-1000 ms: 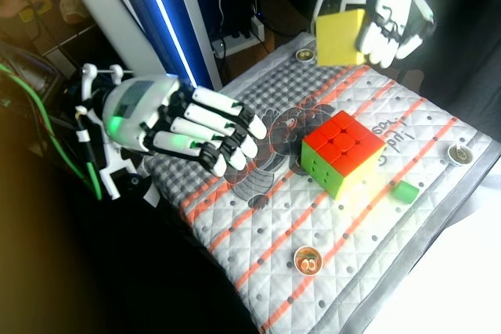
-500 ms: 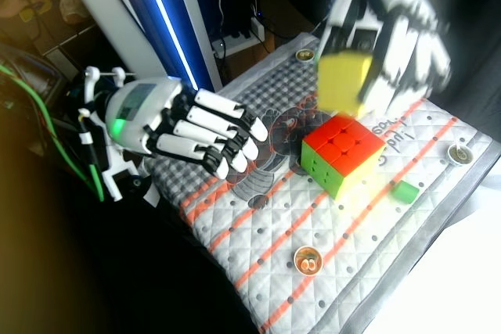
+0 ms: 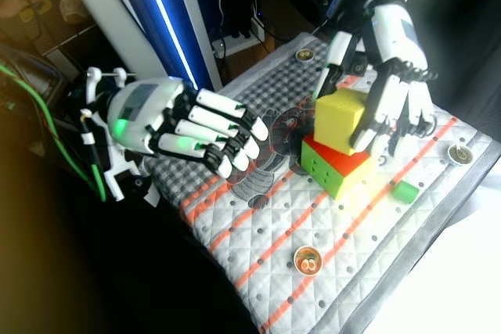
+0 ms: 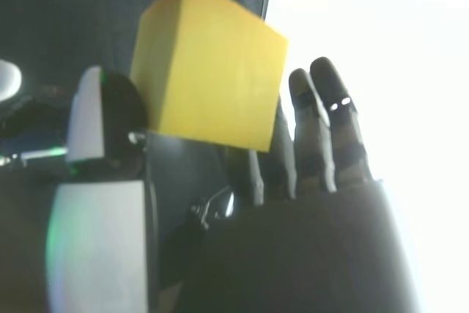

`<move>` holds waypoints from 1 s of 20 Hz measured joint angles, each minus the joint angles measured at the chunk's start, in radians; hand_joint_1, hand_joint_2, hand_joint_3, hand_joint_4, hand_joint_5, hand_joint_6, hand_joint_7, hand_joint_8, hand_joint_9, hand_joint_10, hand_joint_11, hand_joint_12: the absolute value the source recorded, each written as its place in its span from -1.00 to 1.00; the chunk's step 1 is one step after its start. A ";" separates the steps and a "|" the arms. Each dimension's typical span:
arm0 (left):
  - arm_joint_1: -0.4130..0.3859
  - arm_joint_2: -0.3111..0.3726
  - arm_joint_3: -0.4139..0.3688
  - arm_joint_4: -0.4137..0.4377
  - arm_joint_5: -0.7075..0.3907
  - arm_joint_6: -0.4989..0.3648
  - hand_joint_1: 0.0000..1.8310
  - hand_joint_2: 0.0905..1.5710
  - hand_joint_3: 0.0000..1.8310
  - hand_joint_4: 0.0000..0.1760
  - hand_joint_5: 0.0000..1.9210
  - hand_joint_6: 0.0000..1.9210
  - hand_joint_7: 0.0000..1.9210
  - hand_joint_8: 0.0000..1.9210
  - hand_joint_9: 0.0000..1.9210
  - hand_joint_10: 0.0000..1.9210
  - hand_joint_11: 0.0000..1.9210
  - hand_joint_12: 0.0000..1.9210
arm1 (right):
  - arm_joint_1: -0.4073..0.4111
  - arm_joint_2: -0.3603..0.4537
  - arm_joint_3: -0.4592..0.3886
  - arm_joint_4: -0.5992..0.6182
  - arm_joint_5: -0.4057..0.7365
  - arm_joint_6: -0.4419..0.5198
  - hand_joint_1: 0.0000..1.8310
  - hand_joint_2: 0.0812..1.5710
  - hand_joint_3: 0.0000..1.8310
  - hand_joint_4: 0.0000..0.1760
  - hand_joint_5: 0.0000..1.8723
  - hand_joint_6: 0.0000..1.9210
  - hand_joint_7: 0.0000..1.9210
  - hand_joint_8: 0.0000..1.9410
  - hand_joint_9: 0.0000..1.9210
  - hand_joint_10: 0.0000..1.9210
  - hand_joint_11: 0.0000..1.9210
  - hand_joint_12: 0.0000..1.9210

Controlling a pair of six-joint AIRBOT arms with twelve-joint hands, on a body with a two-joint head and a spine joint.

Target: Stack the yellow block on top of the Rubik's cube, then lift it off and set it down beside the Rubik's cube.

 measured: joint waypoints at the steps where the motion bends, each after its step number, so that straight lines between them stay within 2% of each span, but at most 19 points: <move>1: 0.000 0.000 0.000 0.000 0.000 0.000 0.10 0.49 -1.00 -0.71 -0.15 0.29 -0.50 -0.99 -0.87 -0.63 -1.00 0.06 | 0.000 0.000 0.000 0.000 0.000 0.000 -0.20 0.66 -0.99 -1.00 -0.59 0.00 -0.47 -0.10 -0.64 0.17 -0.98 0.79; 2: 0.000 0.000 0.005 -0.001 -0.001 0.000 0.01 0.39 -1.00 -1.00 -0.25 -0.16 -0.51 -1.00 -0.90 -0.56 -1.00 0.13 | 0.000 0.000 0.000 -0.001 0.000 0.000 -0.18 0.68 -0.99 -1.00 -0.59 0.00 -0.48 -0.10 -0.64 0.17 -0.99 0.79; 3: 0.000 0.000 0.006 -0.003 -0.001 0.000 -0.03 0.32 -1.00 -1.00 -0.28 -0.49 -0.52 -1.00 -0.95 -0.43 -1.00 0.21 | 0.000 0.000 0.000 -0.003 0.000 0.000 -0.19 0.68 -0.99 -1.00 -0.58 0.00 -0.48 -0.10 -0.65 0.16 -1.00 0.78; 4: 0.000 0.000 0.010 -0.007 -0.002 0.000 -0.05 0.26 -1.00 -1.00 -0.28 -0.69 -0.52 -1.00 -0.97 -0.32 -1.00 0.35 | 0.000 0.000 0.000 -0.002 0.000 0.000 -0.19 0.68 -0.99 -1.00 -0.57 0.00 -0.47 -0.09 -0.64 0.16 -0.99 0.77; 5: 0.000 0.000 0.013 -0.011 -0.002 0.000 -0.08 0.20 -1.00 -1.00 -0.29 -0.82 -0.55 -1.00 -1.00 -0.33 -1.00 0.27 | 0.000 0.000 0.000 -0.001 0.000 0.000 -0.21 0.68 -0.99 -1.00 -0.57 0.00 -0.47 -0.09 -0.63 0.16 -0.97 0.76; 6: 0.000 0.000 0.013 -0.012 -0.003 0.000 -0.10 0.18 -1.00 -1.00 -0.30 -0.89 -0.60 -1.00 -0.99 -0.44 -1.00 0.17 | 0.000 0.000 0.000 0.000 0.000 0.000 -0.22 0.68 -0.99 -1.00 -0.58 -0.02 -0.47 -0.09 -0.63 0.17 -0.98 0.77; 8: 0.001 0.000 0.018 -0.018 -0.006 0.000 -0.13 0.13 -1.00 -1.00 -0.34 -0.97 -0.69 -1.00 -0.98 -0.65 -1.00 -0.04 | 0.000 0.000 0.000 -0.002 0.000 0.000 -0.24 0.67 -1.00 -1.00 -0.57 -0.03 -0.47 -0.10 -0.64 0.16 -0.97 0.79; 9: 0.001 0.000 0.020 -0.024 -0.008 0.000 -0.16 0.10 -1.00 -0.87 -0.38 -0.99 -0.73 -1.00 -0.99 -0.70 -1.00 -0.01 | 0.000 0.000 0.000 -0.001 0.000 0.000 -0.23 0.67 -1.00 -1.00 -0.58 -0.01 -0.48 -0.07 -0.63 0.18 -0.96 0.78; 11: 0.006 0.000 0.021 -0.027 -0.007 0.000 -0.13 0.08 -1.00 -0.80 -0.44 -1.00 -0.68 -0.99 -0.94 -0.59 -1.00 0.42 | 0.000 0.000 0.000 0.000 0.000 0.000 -0.24 0.67 -1.00 -1.00 -0.58 -0.03 -0.47 -0.08 -0.62 0.16 -0.95 0.78; 12: 0.011 0.000 0.022 -0.031 -0.008 0.000 -0.12 0.07 -1.00 -0.76 -0.45 -1.00 -0.69 -0.99 -0.96 -0.55 -1.00 0.50 | 0.000 0.000 0.000 -0.002 0.000 0.000 -0.22 0.66 -1.00 -1.00 -0.57 -0.07 -0.46 -0.12 -0.61 0.14 -0.96 0.76; 13: 0.016 0.000 0.022 -0.033 -0.014 0.000 -0.11 0.07 -1.00 -0.64 -0.47 -1.00 -0.70 -1.00 -0.97 -0.54 -1.00 0.52 | 0.000 0.000 0.000 -0.002 0.000 0.000 -0.22 0.65 -1.00 -1.00 -0.57 -0.08 -0.46 -0.13 -0.61 0.13 -0.95 0.76; 15: 0.016 0.000 0.025 -0.036 -0.020 0.000 -0.13 0.06 -1.00 -0.39 -0.52 -1.00 -0.74 -1.00 -1.00 -0.62 -1.00 0.43 | 0.000 0.000 0.000 0.000 0.000 0.000 -0.22 0.64 -1.00 -1.00 -0.57 -0.09 -0.45 -0.14 -0.61 0.12 -0.97 0.77; 16: 0.016 0.000 0.026 -0.039 -0.017 0.000 -0.14 0.07 -1.00 -0.14 -0.59 -1.00 -0.79 -1.00 -1.00 -0.75 -1.00 0.29 | 0.000 0.000 0.000 -0.002 0.000 0.000 -0.20 0.65 -1.00 -1.00 -0.57 -0.10 -0.45 -0.15 -0.61 0.11 -0.95 0.74; 17: 0.018 0.000 0.029 -0.040 -0.016 0.000 -0.14 0.08 -1.00 -0.17 -0.63 -1.00 -0.79 -1.00 -0.99 -0.78 -1.00 0.15 | 0.000 0.000 0.000 -0.001 0.000 0.000 -0.20 0.65 -1.00 -1.00 -0.57 -0.11 -0.45 -0.17 -0.60 0.10 -0.93 0.71; 18: 0.020 0.000 0.029 -0.043 -0.015 0.000 -0.16 0.09 -1.00 -0.01 -0.68 -1.00 -0.79 -1.00 -0.97 -0.77 -1.00 0.21 | 0.000 0.000 0.000 -0.001 0.000 0.000 -0.20 0.65 -1.00 -1.00 -0.57 -0.11 -0.45 -0.16 -0.61 0.11 -0.94 0.73; 19: 0.026 0.000 0.029 -0.054 -0.011 0.000 -0.16 0.07 -1.00 0.22 -0.73 -1.00 -0.85 -1.00 -0.99 -0.81 -1.00 0.19 | 0.000 0.000 0.000 0.000 0.000 0.000 -0.21 0.64 -1.00 -1.00 -0.56 -0.09 -0.45 -0.14 -0.62 0.13 -0.94 0.72; 20: 0.031 0.012 0.009 -0.060 0.005 0.000 -0.17 0.08 -1.00 0.42 -0.77 -1.00 -0.87 -1.00 -1.00 -0.89 -1.00 0.00 | 0.000 0.000 0.000 -0.002 0.000 0.000 -0.23 0.62 -1.00 -1.00 -0.58 -0.09 -0.48 -0.14 -0.65 0.11 -0.99 0.73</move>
